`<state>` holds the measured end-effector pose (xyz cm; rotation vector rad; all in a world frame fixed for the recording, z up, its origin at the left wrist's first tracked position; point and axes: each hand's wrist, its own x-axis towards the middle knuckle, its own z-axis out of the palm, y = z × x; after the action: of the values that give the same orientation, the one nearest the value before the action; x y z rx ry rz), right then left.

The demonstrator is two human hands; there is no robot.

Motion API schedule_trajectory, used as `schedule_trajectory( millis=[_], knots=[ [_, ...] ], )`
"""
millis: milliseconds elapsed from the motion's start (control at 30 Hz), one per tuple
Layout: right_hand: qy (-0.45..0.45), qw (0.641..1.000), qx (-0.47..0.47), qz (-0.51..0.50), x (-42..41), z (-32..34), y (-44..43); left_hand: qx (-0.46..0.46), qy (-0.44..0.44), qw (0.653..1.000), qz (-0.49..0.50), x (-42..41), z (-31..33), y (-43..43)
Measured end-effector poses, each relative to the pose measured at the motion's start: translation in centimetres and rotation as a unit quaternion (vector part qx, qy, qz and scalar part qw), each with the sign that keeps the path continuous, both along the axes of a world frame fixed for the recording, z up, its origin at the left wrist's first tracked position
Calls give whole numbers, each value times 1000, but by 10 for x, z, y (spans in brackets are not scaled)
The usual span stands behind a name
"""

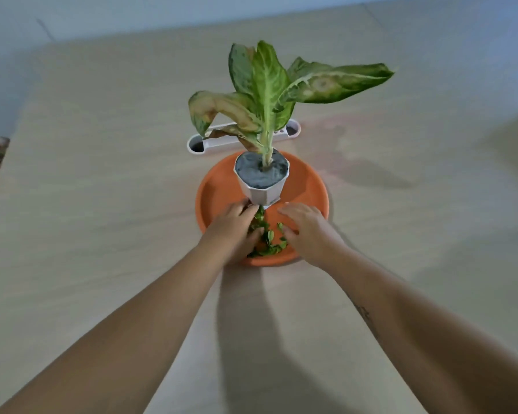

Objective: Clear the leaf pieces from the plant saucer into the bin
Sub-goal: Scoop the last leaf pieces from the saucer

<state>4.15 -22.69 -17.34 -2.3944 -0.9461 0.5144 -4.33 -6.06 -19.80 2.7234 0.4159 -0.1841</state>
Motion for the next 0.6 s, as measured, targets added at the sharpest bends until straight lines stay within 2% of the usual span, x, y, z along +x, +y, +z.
schedule_trajectory(
  millis=[67, 133, 267, 367, 500, 600],
  knots=[
    [-4, 999, -32, 24, 0, -6, 4, 42, 0, 999, -26, -2, -7, 1],
    [-4, 997, -65, 50, 1, -10, 6, 48, -12, 997, -60, -5, -7, 3],
    [-26, 995, -59, 74, 2, -14, 9, -18, -17, 991, -128, -12, -1, 10],
    [-52, 995, -52, 73, 3, -13, 14, -34, -25, 995, -94, -14, 6, 16],
    [-37, 985, -108, 127, 4, -11, 28, -70, 61, 994, -66, -8, 21, 24],
    [-6, 982, -122, 141, 5, -11, 21, -50, 100, 992, -63, -9, 25, 30]
  ],
)
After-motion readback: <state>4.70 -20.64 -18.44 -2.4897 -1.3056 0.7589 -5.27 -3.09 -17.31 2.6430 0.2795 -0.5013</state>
